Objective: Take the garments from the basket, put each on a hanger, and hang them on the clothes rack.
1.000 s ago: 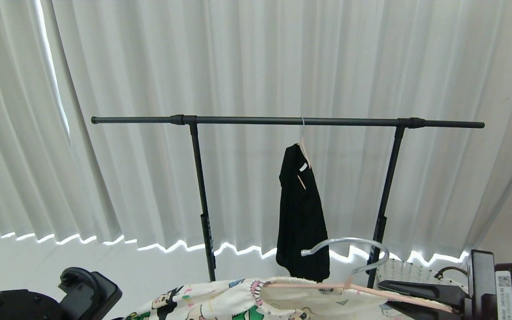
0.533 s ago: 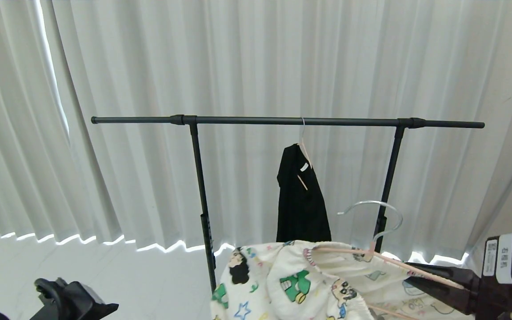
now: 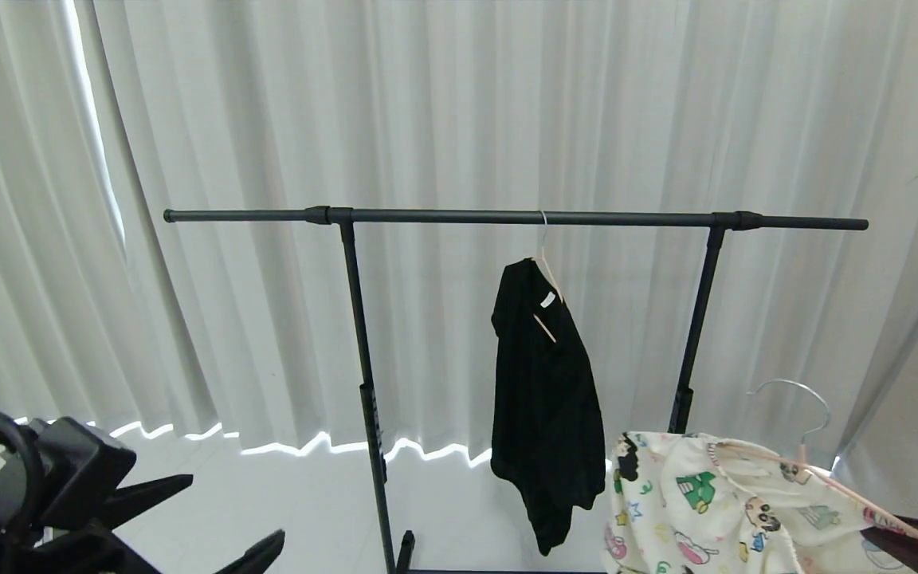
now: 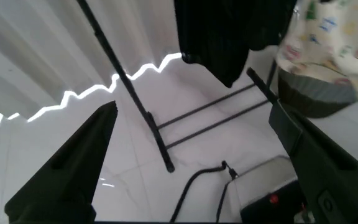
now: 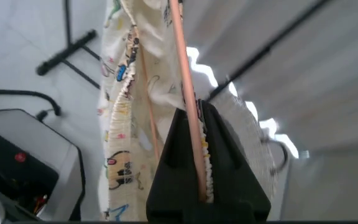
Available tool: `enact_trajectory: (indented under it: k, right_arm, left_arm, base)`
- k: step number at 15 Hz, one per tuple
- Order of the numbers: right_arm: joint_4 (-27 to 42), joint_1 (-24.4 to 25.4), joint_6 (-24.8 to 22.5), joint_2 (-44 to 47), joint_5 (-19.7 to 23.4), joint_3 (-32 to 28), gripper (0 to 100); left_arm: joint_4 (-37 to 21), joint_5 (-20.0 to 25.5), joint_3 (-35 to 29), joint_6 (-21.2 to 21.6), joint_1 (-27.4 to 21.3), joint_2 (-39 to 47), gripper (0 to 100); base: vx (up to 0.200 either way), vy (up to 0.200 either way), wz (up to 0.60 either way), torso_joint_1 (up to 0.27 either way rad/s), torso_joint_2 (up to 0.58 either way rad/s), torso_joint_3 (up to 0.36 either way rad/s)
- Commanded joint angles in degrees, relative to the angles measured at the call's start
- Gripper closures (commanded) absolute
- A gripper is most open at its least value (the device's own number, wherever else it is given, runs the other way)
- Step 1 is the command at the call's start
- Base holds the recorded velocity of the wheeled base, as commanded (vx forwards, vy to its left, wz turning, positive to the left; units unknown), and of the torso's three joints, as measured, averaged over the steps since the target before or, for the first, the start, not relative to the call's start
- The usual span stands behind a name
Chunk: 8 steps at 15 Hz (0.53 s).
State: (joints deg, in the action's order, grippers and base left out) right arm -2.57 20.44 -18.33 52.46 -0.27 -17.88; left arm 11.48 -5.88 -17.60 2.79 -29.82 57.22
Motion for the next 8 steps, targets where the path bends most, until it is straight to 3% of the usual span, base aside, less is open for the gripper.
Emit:
enact_trajectory:
  k: [1,4,8]
  right_arm:
    - [4.2,-8.5,0.1,-5.3,0.0,0.1,100]
    - [5.5,-15.3,0.2,-5.7,0.2,0.2,100]
    - [5.6,-15.7,0.2,-5.6,0.4,0.3,100]
  left_arm:
    - [0.2,-0.9,-4.0,0.2,3.4,5.1,0]
    - [2.1,-7.5,-4.5,3.9,3.7,7.9,0]
    - [4.0,-8.7,-4.7,4.3,3.8,8.6,0]
  base:
    - [0.000,0.000,0.00,0.000,0.00,0.000]
    - [0.000,0.000,0.00,0.000,0.00,0.000]
    - [0.000,0.000,0.00,0.000,0.00,0.000]
